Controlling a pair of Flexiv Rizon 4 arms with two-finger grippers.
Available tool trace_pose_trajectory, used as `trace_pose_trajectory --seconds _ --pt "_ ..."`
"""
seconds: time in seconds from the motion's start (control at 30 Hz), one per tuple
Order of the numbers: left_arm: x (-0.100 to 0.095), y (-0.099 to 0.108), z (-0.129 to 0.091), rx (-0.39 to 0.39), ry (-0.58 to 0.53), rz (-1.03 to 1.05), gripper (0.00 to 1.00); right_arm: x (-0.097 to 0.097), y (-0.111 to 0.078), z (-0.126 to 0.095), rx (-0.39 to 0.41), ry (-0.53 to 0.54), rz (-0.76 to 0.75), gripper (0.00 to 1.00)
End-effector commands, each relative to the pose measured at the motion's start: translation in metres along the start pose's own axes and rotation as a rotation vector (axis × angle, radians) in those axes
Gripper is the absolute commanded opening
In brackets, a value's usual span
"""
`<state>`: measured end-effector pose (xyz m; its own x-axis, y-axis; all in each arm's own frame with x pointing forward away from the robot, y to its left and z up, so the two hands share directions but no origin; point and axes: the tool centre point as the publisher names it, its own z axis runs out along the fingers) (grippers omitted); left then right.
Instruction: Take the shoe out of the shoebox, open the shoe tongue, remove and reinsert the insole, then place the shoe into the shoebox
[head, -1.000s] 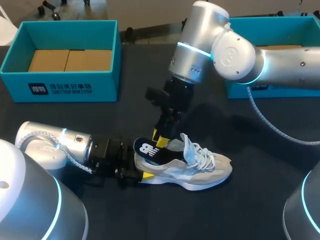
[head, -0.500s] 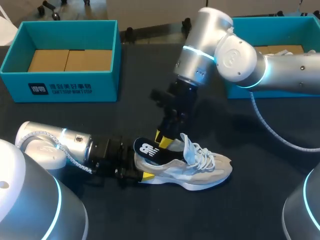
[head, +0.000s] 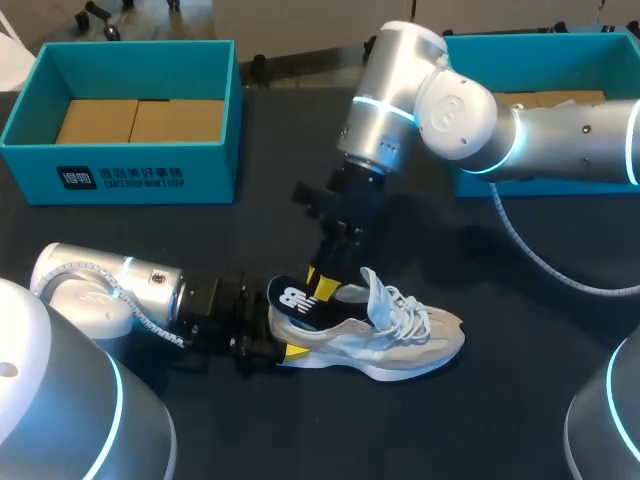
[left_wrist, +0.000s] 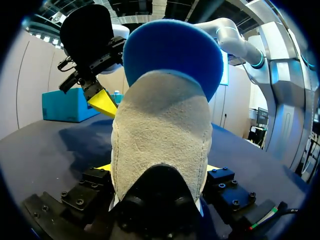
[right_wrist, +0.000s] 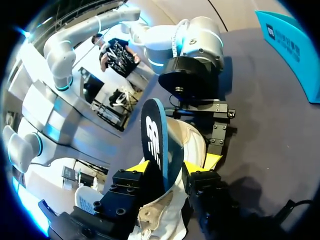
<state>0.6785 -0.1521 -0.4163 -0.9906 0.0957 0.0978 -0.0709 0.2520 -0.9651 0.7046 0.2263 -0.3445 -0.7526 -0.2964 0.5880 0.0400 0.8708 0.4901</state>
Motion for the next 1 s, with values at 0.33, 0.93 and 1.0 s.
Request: trace_pose_trajectory --seconds 0.33,0.93,1.0 --pt "-0.002 0.002 0.0 -0.002 0.0 -0.001 0.0 0.01 0.004 -0.006 0.011 0.004 0.015 0.36" --pt "-0.002 0.002 0.0 -0.002 0.0 -0.001 0.0 0.001 0.013 -0.006 0.028 0.039 0.01 0.35" --pt "-0.002 0.002 0.0 -0.002 0.0 -0.001 0.0 0.003 0.012 -0.005 0.028 0.043 0.015 0.35"
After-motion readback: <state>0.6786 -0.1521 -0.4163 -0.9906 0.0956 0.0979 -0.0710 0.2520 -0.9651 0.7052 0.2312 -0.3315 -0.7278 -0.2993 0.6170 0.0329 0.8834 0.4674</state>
